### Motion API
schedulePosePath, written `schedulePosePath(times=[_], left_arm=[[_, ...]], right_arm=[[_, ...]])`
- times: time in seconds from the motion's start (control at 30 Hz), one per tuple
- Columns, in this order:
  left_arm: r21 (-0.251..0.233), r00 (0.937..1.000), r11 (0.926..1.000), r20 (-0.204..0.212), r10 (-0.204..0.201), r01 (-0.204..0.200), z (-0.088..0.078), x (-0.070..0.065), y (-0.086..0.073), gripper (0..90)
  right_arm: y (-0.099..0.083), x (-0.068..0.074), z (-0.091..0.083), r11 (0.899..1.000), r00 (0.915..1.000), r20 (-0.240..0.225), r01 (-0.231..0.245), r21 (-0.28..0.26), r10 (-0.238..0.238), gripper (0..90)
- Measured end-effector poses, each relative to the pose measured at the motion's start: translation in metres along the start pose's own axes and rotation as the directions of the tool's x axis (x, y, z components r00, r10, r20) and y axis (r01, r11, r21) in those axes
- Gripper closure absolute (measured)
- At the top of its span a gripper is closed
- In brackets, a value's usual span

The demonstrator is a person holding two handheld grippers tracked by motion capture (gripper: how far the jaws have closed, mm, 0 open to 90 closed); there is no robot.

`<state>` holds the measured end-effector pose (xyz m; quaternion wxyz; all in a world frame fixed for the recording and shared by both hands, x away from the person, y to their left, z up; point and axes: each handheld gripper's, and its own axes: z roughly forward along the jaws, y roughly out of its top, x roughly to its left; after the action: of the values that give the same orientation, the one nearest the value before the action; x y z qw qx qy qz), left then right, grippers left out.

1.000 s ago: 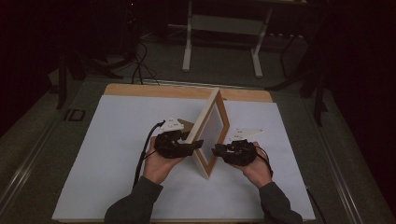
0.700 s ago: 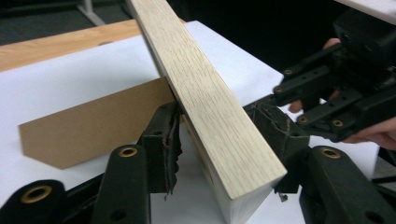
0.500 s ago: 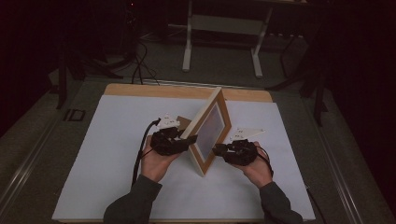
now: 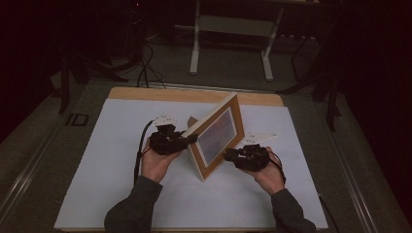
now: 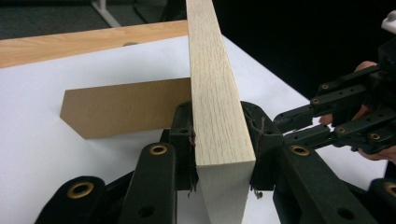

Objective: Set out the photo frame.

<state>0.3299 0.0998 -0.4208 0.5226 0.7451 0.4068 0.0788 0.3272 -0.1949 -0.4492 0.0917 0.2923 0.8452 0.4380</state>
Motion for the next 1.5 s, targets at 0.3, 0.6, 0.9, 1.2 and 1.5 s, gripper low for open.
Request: schedulePosePath(times=[0.3, 0.6, 0.9, 1.2, 1.5], left_arm=[[0.013, 0.999, 0.9996, 0.037, 0.026, -0.026, -0.001, 0.008, 0.002, 69.5], [0.037, 0.9947, 0.9978, 0.088, 0.052, -0.056, -0.003, 0.018, 0.007, 70.1], [0.047, 0.9874, 0.9977, 0.153, 0.041, -0.049, -0.007, 0.031, 0.009, 71.2], [0.064, 0.9794, 0.9966, 0.198, 0.038, -0.052, -0.01, 0.044, 0.012, 71.5], [0.079, 0.9689, 0.9946, 0.243, 0.046, -0.067, -0.012, 0.052, 0.013, 71.7]], right_arm=[[0.0, -0.002, 0.0, 1.0, 0.9998, 0.018, -0.006, -0.001, 0.006, 71.9], [0.001, 0.001, 0.006, 0.999, 0.9955, 0.087, 0.035, 0.039, -0.038, 71.3], [0.002, -0.003, 0.003, 0.999, 0.9924, 0.119, 0.031, 0.016, -0.032, 70.1], [0.003, -0.014, 0.002, 1.0, 0.9836, 0.18, -0.002, -0.014, 0.005, 66.2], [0.011, -0.031, -0.01, 0.994, 0.9613, 0.261, -0.07, -0.078, 0.088, 60.7]])
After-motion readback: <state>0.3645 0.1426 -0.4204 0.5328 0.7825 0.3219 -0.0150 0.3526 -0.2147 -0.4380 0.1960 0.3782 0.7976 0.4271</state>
